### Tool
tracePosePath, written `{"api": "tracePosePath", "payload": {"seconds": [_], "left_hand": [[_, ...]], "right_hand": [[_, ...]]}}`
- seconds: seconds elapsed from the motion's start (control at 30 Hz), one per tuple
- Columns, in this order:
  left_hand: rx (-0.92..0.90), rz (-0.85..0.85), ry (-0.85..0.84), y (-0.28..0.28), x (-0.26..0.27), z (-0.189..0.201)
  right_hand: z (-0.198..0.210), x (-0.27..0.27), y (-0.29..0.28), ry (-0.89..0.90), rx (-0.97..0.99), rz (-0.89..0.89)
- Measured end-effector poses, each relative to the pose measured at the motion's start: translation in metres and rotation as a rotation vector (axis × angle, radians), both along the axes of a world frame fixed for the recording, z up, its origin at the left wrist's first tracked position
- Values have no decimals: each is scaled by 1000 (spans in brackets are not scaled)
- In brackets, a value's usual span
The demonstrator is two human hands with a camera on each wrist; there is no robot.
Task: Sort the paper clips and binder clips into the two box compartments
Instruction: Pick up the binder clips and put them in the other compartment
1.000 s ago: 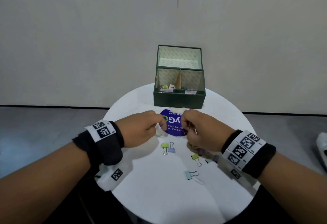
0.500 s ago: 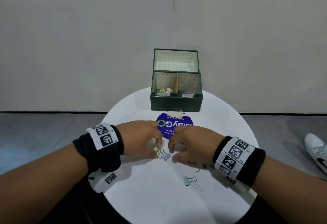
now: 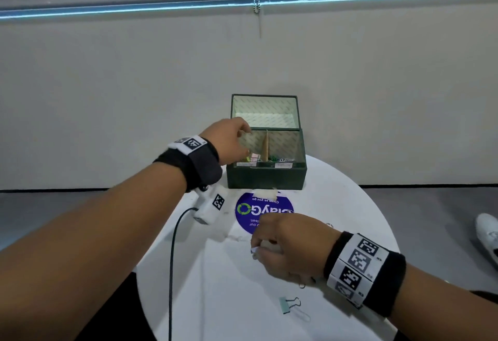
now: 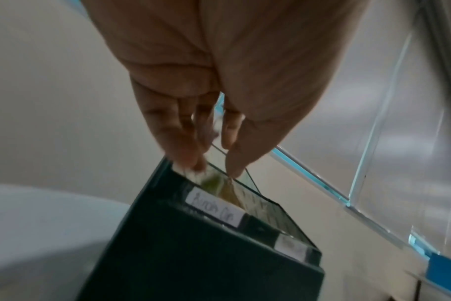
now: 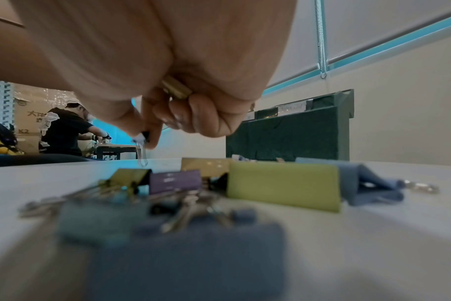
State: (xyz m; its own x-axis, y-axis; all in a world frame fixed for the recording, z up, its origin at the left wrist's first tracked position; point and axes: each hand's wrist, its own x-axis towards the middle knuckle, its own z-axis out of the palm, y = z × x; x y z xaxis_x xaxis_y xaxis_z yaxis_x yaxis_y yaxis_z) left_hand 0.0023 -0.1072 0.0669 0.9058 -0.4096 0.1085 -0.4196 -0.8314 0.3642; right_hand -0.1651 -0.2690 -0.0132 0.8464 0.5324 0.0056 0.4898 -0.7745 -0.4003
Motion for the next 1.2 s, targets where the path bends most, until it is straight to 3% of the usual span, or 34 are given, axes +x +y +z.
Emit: {"api": "tracePosePath", "payload": {"seconds": [0.07,0.33,0.5,0.63,0.8,1.03,1.2], "left_hand": [[75,14,-58,1,2,5],[5,1,-149,49,-41,-28],[355,-81,-43,62,-68,-57],[367,-164,-75,55,-82,-63],[347,-207,-19,48,-88,-68],[210,-401,168,44,-97,-67],[211,-557,247,30,-109,-65]], "right_hand": [[-1,0,0,-47,29,-15],[-1,4,5,-82,54,6],[38,68,10,-219,107,-133],[59,130,15,-323,87,-300],[66,167,21,-178,-73,-287],[76,114,-9,-252,-9,-180],[53,41,-44,65,-307,-48]]}}
